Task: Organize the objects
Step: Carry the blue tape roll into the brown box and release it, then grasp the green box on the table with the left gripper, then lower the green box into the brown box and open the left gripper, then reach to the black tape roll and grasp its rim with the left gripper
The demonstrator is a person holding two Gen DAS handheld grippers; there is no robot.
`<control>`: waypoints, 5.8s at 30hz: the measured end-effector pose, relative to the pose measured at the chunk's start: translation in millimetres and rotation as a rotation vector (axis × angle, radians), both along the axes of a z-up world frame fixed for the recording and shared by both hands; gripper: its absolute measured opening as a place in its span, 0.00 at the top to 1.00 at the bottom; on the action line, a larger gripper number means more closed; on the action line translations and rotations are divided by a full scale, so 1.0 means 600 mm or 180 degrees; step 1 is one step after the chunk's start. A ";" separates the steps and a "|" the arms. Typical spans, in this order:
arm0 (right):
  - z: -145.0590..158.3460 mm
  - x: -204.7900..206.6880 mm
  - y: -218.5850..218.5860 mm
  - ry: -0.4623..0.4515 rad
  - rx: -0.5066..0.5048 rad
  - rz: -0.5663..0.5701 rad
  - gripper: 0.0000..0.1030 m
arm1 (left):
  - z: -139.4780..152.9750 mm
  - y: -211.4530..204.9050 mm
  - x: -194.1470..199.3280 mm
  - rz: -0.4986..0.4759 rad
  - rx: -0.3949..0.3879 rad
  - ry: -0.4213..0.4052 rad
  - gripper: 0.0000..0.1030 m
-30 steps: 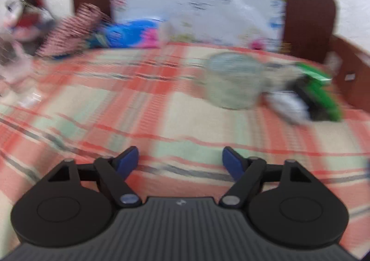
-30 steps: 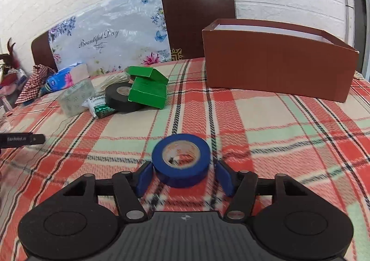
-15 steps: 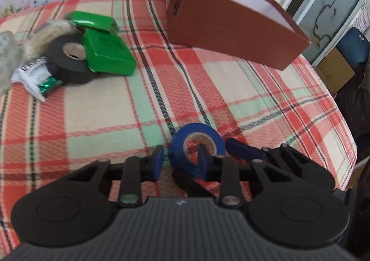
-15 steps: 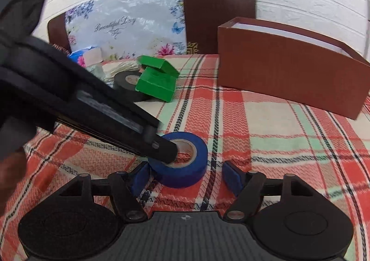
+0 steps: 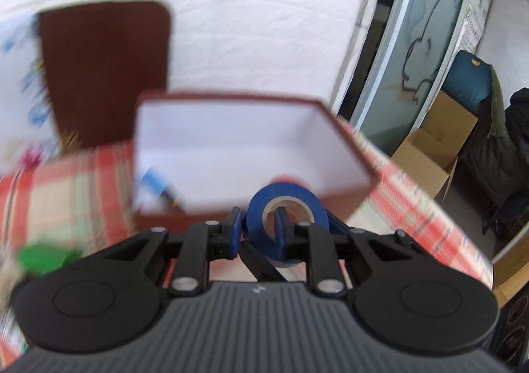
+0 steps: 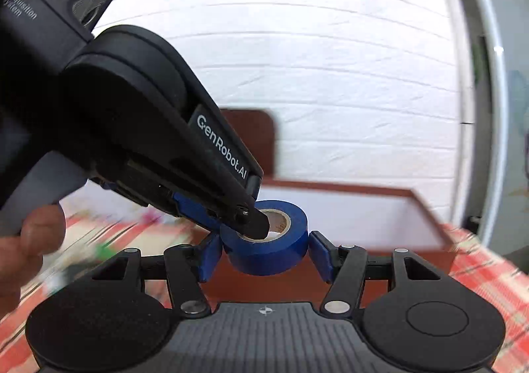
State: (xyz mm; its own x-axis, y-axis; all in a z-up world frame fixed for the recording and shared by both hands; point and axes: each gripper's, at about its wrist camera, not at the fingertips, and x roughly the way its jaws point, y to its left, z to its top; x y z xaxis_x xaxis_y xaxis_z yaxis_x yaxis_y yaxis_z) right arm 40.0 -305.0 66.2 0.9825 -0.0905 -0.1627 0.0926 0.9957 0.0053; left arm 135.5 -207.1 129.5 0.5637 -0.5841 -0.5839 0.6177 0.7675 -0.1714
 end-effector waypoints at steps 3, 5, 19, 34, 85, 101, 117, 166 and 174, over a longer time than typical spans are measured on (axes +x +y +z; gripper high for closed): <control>0.008 0.055 -0.042 0.0029 0.0068 -0.0067 0.44 | -0.001 -0.044 0.043 0.0061 0.0022 -0.0077 0.78; 0.001 0.093 -0.056 0.0105 0.0048 -0.0083 0.43 | -0.012 -0.060 0.071 0.0147 0.0058 -0.0072 0.78; -0.062 -0.029 0.002 0.0215 0.0550 -0.0089 0.39 | -0.042 0.104 -0.073 0.0177 -0.0106 -0.0443 0.63; -0.108 0.030 0.238 0.1188 0.0275 0.1086 0.48 | -0.230 0.524 -0.095 0.1931 0.0314 -0.0282 0.38; -0.086 -0.116 0.154 0.0704 0.0332 0.0555 0.42 | -0.094 0.213 -0.085 0.0595 -0.0271 0.0988 0.61; 0.037 0.112 -0.095 -0.0010 0.0144 -0.0256 0.42 | 0.033 -0.097 0.103 -0.0003 -0.0392 0.0298 0.61; -0.027 -0.012 -0.035 0.0062 0.0715 0.0065 0.36 | 0.003 0.050 -0.033 0.0024 -0.0315 -0.0448 0.54; -0.126 -0.057 0.222 0.1361 0.0094 0.0996 0.19 | -0.233 0.519 -0.101 0.1843 0.0319 -0.0332 0.35; -0.131 -0.081 0.194 0.1349 0.0255 0.0901 0.18 | -0.172 0.436 -0.114 0.1679 0.0103 0.0343 0.44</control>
State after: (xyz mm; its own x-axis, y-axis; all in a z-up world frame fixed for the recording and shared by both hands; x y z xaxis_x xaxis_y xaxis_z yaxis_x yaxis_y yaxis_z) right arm -8.4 -188.7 -12.1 0.8130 0.1986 -0.5474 -0.1700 0.9800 0.1032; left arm 67.3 54.5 26.5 0.7116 -0.2185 -0.6677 0.1270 0.9748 -0.1836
